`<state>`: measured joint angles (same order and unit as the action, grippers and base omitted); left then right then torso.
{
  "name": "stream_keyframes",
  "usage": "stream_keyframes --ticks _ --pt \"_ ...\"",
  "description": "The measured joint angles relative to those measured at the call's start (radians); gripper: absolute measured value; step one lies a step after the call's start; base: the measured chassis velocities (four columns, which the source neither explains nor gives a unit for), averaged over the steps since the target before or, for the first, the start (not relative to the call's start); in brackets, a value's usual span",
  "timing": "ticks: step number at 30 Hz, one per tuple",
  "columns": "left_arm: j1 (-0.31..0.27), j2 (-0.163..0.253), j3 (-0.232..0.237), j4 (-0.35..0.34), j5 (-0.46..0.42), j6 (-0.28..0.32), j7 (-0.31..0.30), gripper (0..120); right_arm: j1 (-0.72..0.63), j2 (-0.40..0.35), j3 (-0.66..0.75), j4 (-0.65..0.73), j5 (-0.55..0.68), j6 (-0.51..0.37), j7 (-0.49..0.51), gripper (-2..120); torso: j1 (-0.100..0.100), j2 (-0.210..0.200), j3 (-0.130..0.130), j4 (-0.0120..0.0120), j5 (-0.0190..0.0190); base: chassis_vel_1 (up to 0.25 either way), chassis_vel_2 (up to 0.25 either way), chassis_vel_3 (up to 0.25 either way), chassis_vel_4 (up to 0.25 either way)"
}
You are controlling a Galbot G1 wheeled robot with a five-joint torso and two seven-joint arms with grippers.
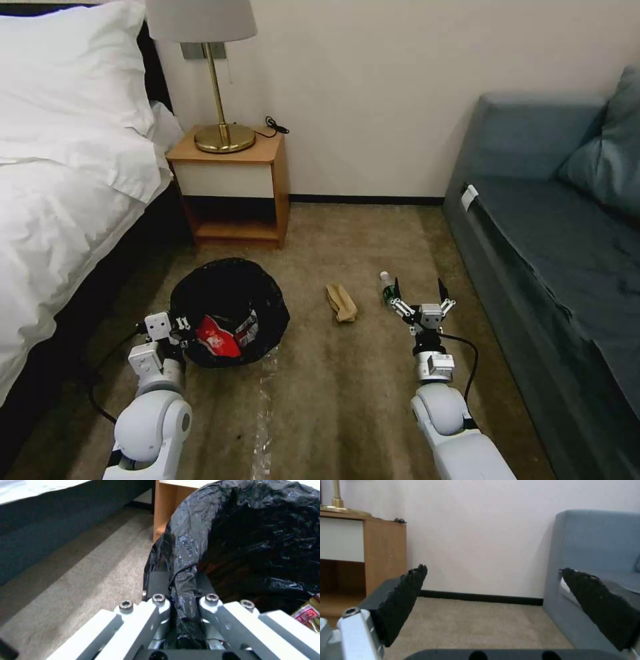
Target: Pick up the trash bin, then pick up the garbage on the floor and place it into the trash bin.
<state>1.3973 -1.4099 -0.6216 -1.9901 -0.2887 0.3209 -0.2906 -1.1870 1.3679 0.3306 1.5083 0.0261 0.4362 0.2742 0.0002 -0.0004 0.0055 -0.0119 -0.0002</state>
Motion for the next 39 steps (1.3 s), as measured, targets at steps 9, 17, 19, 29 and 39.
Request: stream_keyframes --ticks 9,17,19,29,39 --pt "-0.001 -0.004 0.001 0.002 0.004 -0.002 0.003 4 0.005 -0.005 -0.009 -0.006 0.000 0.002 -0.002 100 0.000 0.000 0.000 -0.0001 0.0000 -0.151 0.156 0.149 -0.156" --pt "-0.001 -0.006 0.003 -0.003 0.009 -0.002 0.001 4 0.006 -0.007 -0.011 -0.014 -0.005 0.010 -0.006 100 0.000 0.000 0.000 -0.0001 0.0002 -0.160 0.152 0.156 -0.150" --pt "0.000 -0.006 0.003 -0.004 0.011 -0.002 0.000 4 0.006 -0.007 -0.011 -0.016 -0.008 0.012 -0.006 100 0.000 0.000 0.000 -0.0002 0.0001 -0.151 0.128 0.136 -0.154" --pt "0.011 -0.007 0.006 -0.020 0.017 0.001 -0.003 4 0.038 -0.033 -0.048 -0.041 -0.053 0.024 -0.004 100 0.000 0.000 0.000 -0.0002 0.0001 -0.127 0.124 0.118 -0.114" --pt "0.032 -0.010 -0.001 -0.034 0.030 0.001 -0.005 4 0.132 -0.110 -0.209 -0.075 0.157 -0.084 -0.066 100 0.000 0.000 0.000 0.0000 0.0002 0.000 0.000 0.000 0.000"
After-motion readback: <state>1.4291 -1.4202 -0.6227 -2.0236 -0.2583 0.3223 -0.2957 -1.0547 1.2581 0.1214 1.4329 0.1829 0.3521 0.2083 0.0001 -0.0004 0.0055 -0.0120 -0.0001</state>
